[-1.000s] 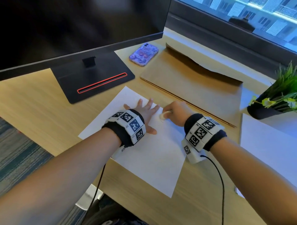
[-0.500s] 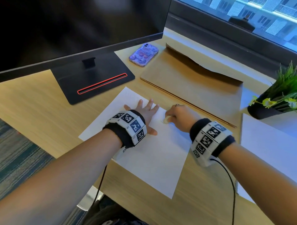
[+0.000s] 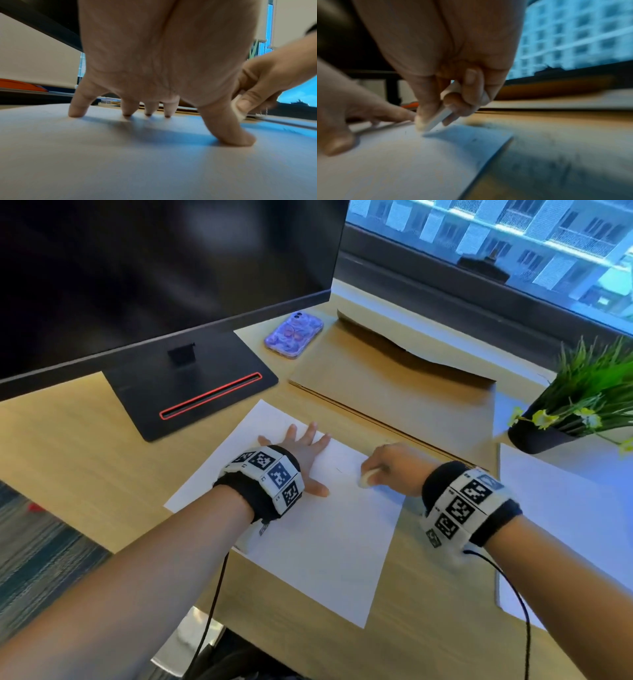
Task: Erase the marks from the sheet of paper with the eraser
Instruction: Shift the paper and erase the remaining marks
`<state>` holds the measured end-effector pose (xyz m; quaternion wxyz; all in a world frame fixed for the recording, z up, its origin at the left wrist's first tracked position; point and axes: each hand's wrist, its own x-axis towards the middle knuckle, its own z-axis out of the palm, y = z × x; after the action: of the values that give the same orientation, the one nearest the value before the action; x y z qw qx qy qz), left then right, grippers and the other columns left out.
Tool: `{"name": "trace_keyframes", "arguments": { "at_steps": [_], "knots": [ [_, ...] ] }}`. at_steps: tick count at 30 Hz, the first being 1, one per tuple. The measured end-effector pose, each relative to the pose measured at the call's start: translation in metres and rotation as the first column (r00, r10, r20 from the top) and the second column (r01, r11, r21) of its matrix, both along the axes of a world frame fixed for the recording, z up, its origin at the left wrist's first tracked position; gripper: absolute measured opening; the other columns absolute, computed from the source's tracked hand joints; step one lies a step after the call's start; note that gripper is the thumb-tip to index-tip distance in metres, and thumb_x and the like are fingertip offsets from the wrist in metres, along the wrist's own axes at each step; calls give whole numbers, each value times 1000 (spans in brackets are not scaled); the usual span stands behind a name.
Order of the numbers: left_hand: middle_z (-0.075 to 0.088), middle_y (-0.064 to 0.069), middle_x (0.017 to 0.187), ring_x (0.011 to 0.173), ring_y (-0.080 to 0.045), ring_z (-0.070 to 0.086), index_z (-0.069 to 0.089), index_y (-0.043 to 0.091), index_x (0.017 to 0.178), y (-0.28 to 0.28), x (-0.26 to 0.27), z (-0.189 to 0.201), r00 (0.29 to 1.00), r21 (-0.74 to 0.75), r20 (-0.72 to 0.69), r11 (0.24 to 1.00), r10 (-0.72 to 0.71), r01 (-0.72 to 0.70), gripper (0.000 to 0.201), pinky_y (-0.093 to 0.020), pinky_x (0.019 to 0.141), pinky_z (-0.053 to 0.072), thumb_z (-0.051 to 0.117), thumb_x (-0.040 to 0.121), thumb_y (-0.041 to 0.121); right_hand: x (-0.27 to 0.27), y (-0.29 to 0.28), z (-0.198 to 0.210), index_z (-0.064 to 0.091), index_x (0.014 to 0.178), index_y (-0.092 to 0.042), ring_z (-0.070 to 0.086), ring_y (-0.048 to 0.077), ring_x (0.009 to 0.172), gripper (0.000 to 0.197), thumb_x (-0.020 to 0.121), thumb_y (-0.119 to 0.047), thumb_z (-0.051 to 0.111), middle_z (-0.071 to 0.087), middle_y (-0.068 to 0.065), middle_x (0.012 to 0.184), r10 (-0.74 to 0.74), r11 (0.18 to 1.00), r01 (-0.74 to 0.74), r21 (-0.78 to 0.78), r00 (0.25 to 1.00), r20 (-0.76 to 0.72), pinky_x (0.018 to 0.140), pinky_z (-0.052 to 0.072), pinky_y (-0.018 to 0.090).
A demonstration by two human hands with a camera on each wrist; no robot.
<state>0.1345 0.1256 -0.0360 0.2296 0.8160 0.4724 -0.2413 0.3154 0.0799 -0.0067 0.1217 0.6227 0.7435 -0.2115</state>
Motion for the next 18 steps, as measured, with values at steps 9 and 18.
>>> {"name": "trace_keyframes", "arguments": {
  "at_steps": [9,18],
  "knots": [
    [-17,5,157,145,-30,-9,-3,31,150,10,-17,7,995,18,27,995,97,-97,98,-70,106,14,61,81,57,-19,-20,-16,64,92,-14,43,4,39,13,93,-25,57,62,0,72,-535,815,550,-185,589,-606,41,38,15],
    [-22,6,156,144,-33,-14,-6,40,148,0,-11,5,999,-9,7,999,41,-41,97,-74,102,13,61,80,58,-40,18,-13,66,99,-12,56,20,83,15,88,-20,61,63,8,93,-491,840,541,-41,726,-482,72,47,28]
  ]
}}
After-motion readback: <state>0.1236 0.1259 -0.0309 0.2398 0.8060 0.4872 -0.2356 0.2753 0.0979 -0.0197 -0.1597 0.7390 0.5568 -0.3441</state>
